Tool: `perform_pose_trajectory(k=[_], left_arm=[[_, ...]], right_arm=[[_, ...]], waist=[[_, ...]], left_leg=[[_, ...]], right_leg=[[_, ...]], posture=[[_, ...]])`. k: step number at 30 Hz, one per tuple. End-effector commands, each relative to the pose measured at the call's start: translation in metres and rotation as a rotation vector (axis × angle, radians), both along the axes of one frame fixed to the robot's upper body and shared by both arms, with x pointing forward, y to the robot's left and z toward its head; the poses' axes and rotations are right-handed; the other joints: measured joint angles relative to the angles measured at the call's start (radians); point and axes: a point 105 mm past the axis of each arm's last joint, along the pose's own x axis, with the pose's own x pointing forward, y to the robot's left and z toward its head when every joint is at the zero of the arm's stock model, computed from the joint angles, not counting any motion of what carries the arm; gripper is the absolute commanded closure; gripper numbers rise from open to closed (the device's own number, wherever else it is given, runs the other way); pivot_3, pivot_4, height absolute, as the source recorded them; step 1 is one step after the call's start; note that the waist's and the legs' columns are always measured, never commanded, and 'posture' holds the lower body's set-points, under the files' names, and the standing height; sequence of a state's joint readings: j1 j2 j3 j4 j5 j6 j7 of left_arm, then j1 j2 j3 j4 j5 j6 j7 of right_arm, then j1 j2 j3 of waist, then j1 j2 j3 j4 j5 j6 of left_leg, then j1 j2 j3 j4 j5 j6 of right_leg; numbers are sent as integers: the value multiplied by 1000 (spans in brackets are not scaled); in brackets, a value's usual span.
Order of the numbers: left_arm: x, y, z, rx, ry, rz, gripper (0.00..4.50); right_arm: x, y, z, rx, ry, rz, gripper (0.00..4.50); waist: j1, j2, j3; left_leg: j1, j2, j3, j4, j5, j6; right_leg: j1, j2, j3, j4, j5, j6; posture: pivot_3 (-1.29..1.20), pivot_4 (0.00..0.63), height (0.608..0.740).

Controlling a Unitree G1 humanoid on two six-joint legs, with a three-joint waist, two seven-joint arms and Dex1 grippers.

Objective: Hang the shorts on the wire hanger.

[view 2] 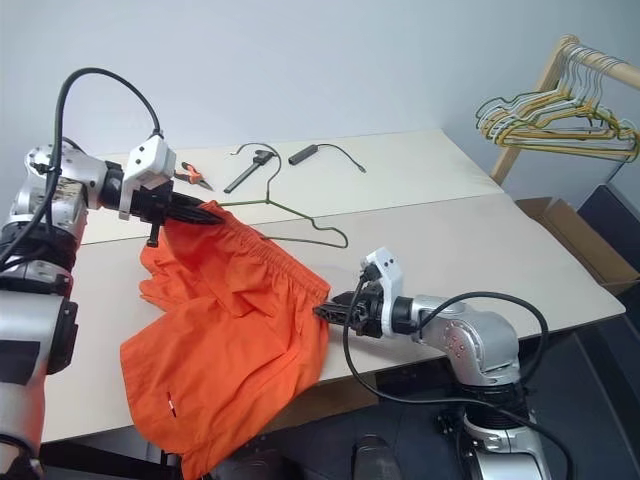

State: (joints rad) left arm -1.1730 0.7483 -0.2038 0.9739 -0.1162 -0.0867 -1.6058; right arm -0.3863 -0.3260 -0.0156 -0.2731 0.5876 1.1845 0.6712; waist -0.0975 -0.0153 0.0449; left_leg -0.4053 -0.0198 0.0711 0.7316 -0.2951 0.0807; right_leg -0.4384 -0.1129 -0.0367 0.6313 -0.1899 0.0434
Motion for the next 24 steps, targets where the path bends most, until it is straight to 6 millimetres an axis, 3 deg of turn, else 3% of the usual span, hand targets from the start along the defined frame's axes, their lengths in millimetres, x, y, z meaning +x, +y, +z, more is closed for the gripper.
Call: perform_pose_trajectory(k=[1, 6, 7, 12, 18, 24], left_arm=[[0, -3, 16, -19, -58, -12, 4500], [1, -2, 16, -22, -56, -3, 4500], [0, -1, 16, -22, -56, -3, 4500], [-8, 1, 25, -102, -48, -27, 4500], [-37, 9, 37, -211, 27, -86, 4500], [-48, 14, 30, -165, 65, -105, 4500]], right_arm=[[5, 0, 11, 44, -23, -11, 2519], [9, 6, 5, 38, -23, -23, 4347], [11, 6, 4, 35, -24, -35, 4467], [18, -4, 6, 54, -57, -77, 4467], [18, -27, 29, 88, -152, -19, 4467], [27, -51, 31, 4, -202, 11, 4467]], waist=[[0, 0, 0], [-3, 0, 0], [-3, 0, 0], [-4, 0, 0], [-13, 0, 0], [-3, 0, 0]], left_leg=[[0, 0, 0, 0, 0, 0], [0, 0, 0, 0, -1, 1], [0, 0, 0, 0, -1, 1], [1, 0, 0, 0, -1, 2], [1, 1, 0, 0, -1, 2], [4, 0, 0, 0, -4, 6]], right_leg=[[0, 0, 0, 0, 0, 0], [0, 1, 0, 0, 0, 0], [0, 1, 0, 0, 0, 0], [0, 1, 0, 0, 0, 0], [-1, 0, 2, 1, 0, 0], [1, 0, 3, -2, 0, 1]], posture=[[-157, 0, 740], [-153, 0, 740], [-153, 0, 740], [-150, 0, 740], [-144, 0, 740], [-137, 0, 740]])
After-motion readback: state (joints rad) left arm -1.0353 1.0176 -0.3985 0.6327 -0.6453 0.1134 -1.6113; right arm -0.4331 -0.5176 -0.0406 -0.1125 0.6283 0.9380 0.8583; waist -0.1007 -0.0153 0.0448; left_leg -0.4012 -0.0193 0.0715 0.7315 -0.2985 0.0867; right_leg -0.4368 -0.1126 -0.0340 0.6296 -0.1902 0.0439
